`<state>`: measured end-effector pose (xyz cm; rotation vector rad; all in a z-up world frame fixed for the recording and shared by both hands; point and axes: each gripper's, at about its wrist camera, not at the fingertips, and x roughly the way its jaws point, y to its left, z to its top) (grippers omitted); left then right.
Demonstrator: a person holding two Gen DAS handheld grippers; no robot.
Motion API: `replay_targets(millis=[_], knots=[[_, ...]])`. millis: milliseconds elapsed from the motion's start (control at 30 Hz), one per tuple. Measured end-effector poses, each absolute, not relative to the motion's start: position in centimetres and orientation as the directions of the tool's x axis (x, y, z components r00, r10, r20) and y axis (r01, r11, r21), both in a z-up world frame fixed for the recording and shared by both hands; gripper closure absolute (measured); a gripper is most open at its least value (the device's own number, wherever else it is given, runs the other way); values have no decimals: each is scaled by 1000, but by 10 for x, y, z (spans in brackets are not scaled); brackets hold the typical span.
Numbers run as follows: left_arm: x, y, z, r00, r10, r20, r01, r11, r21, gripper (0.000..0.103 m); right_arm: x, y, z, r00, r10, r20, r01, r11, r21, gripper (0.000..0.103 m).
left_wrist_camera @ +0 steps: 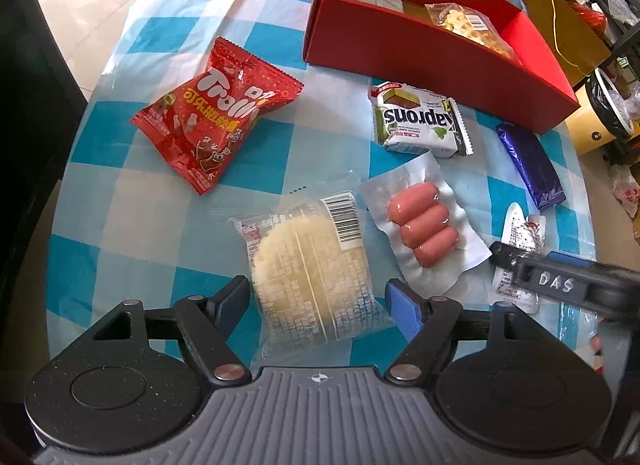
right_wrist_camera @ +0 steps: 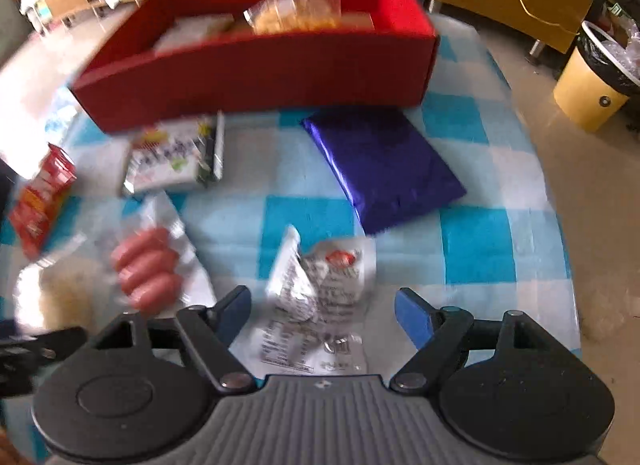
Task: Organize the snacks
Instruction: 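Grasp the white foil sauce packet with right tool while left tool holds the cake, then lift and carry the cake and white packet with both tools over the box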
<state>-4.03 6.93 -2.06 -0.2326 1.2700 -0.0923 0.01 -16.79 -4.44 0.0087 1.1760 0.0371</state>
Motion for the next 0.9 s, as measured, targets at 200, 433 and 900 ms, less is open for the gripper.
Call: replay_targets(millis=[200, 433, 900], knots=[[-35, 75, -26, 272, -210, -939, -90, 966, -242, 17, -9, -171, -38, 401, 64, -914, -45, 998, 50, 49], [-30, 78, -31, 256, -206, -945, -128, 961, -244, 13, -11, -186, -31, 423, 109, -899, -23, 994, 110, 66], [-30, 59, -26, 304, -126, -944, -72, 985, -154, 36, -4, -191, -37, 412, 189, -891, 26, 975, 219, 37]])
